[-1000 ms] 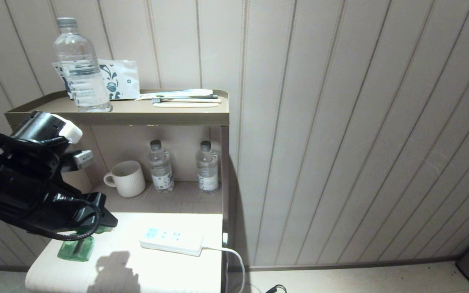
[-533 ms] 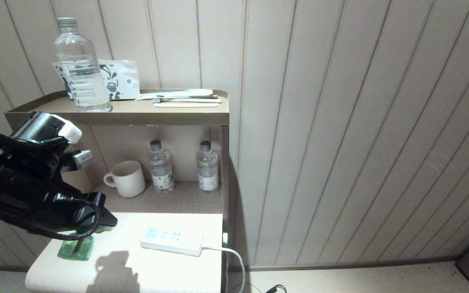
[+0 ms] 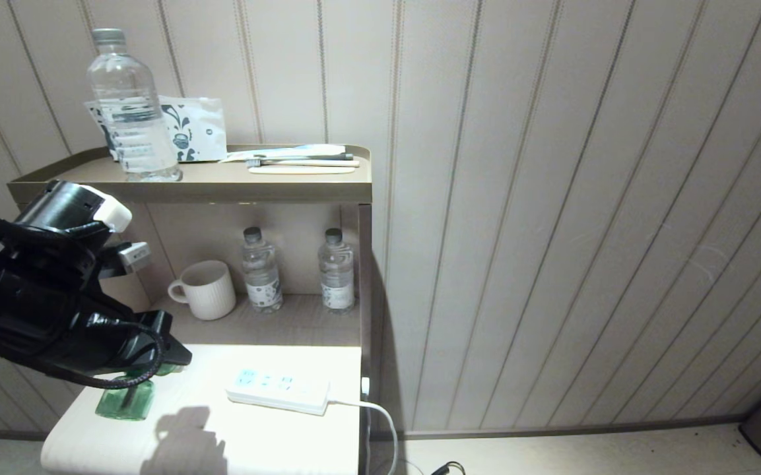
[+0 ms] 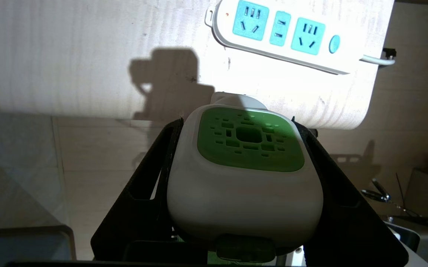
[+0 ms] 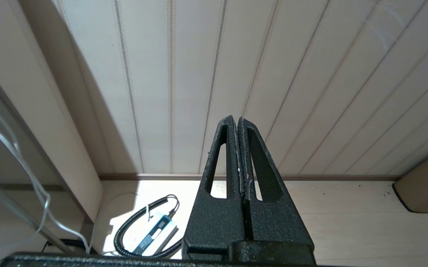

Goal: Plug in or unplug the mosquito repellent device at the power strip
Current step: Place the mosquito repellent liquid on the table

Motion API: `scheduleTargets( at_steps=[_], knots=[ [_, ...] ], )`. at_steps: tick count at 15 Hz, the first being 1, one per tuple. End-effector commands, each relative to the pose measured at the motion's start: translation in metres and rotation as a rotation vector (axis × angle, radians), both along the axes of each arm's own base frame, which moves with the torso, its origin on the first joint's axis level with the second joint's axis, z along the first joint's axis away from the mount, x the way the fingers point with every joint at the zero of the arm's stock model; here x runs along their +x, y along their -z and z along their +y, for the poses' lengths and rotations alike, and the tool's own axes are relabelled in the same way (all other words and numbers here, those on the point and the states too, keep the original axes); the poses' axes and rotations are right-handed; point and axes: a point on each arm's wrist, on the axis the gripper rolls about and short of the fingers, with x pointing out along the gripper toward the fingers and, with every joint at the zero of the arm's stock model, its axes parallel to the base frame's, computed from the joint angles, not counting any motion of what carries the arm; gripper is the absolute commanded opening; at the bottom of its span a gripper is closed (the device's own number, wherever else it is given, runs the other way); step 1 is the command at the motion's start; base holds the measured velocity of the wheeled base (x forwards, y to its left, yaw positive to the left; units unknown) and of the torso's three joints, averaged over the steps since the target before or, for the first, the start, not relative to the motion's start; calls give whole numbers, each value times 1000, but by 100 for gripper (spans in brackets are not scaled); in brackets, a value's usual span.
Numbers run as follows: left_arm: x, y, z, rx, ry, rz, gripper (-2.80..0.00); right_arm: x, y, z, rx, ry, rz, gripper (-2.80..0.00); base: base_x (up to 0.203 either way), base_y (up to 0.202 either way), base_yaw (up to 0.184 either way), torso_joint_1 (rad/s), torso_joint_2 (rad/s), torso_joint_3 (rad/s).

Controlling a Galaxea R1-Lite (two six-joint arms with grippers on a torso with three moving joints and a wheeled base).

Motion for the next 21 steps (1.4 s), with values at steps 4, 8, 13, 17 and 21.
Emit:
scheduleTargets(
  at_steps=[4,8,13,17,21],
  knots=[
    [2,3,0,6,2,11,-280,0,1,3,8,-195,13,-280,0,0,0,0,0,0],
    [-1,-1,1,2,2,-2,-280,-1,3,-1,7,-277,34,-280,0,0,0,0,0,0],
    [-2,0,2,3,-3,0,-280,-3,13,-1,23,-246,132,-280,0,0,0,0,0,0],
    [-1,0,2,3,-1,-2,-280,-3,13,-2,47,-230,130,-280,0,0,0,0,0,0],
    [4,3,2,1,-3,-13,-280,-3,13,-2,56,-152,129,-280,0,0,0,0,0,0]
  ],
)
